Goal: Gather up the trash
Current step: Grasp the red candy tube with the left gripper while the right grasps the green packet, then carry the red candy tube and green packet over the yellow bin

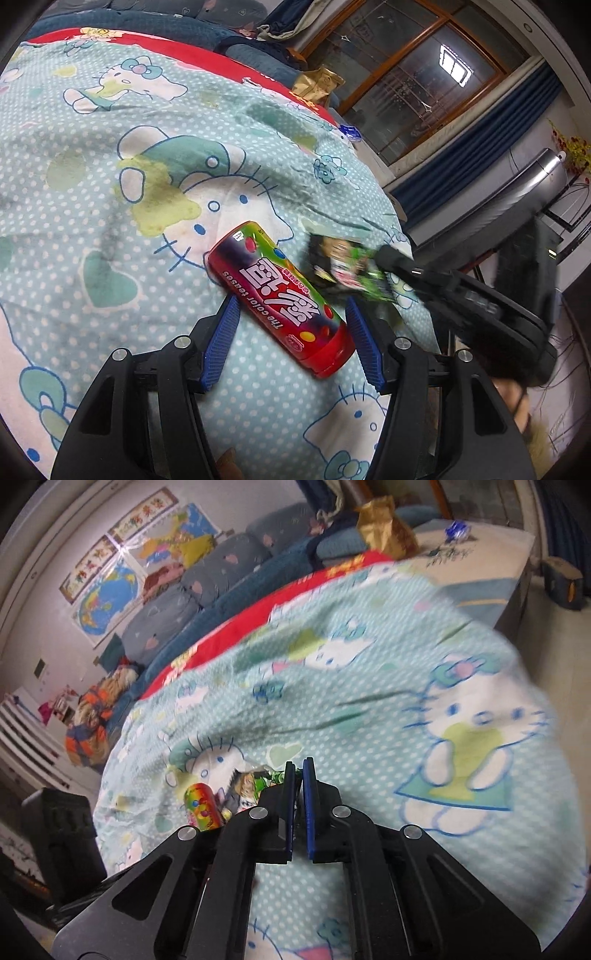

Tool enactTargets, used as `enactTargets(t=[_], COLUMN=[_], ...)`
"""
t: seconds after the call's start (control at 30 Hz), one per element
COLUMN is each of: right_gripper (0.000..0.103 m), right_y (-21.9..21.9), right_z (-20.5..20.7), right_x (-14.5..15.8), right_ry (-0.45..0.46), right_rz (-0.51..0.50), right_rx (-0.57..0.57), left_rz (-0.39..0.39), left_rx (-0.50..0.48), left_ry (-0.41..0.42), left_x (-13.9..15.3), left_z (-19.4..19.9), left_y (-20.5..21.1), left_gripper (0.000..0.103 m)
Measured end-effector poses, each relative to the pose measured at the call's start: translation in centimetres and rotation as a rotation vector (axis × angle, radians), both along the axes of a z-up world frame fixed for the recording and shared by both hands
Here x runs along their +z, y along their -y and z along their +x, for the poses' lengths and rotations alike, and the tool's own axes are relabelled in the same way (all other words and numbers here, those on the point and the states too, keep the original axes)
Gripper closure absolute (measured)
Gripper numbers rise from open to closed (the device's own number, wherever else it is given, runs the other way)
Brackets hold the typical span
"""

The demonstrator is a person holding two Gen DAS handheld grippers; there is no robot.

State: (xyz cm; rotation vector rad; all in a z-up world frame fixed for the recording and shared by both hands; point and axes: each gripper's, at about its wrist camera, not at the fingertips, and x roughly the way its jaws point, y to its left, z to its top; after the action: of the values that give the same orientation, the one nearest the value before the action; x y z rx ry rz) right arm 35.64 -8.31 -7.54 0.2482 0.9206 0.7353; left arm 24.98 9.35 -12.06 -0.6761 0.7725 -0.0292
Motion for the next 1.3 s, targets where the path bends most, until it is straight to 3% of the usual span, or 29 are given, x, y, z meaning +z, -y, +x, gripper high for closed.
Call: enactTargets(t=[0.27, 0.43, 0.57, 0.8, 1.3], right_gripper=[0.101, 0.101, 0.102, 0.102, 0.102], right_y=[3.8, 6.3, 8.2, 11.6, 18.0], right_z=[-3.2, -4.9, -6.1, -8.5, -11.9], right_x=[3.4, 4.8, 5.9, 7.2, 7.7], right_ry=[0.175, 0.245, 0.27, 0.331, 0.351], right_rz=[-0.06, -0.073, -0.064, -0.071, -0.096], right_rx=[-0.062, -0.107, -0.135, -0.177, -0.292], left_rz=[0.06, 0.152, 0.202, 0.222, 0.248], left_rx=[0.032, -0.004, -0.056, -0.134, -0.283], left_ry=[-0.044, -0.057, -0.05, 0.008, 0.109], left_x=[0.3, 1.2, 1.6, 2.8, 5.8], left_z=[1.9, 2.9, 2.7, 1.8, -0.5], left_y=[1.2, 3.5, 5.7, 9.1, 15.7], left_gripper=[0.053, 0.066, 0.069, 0.07, 0.07])
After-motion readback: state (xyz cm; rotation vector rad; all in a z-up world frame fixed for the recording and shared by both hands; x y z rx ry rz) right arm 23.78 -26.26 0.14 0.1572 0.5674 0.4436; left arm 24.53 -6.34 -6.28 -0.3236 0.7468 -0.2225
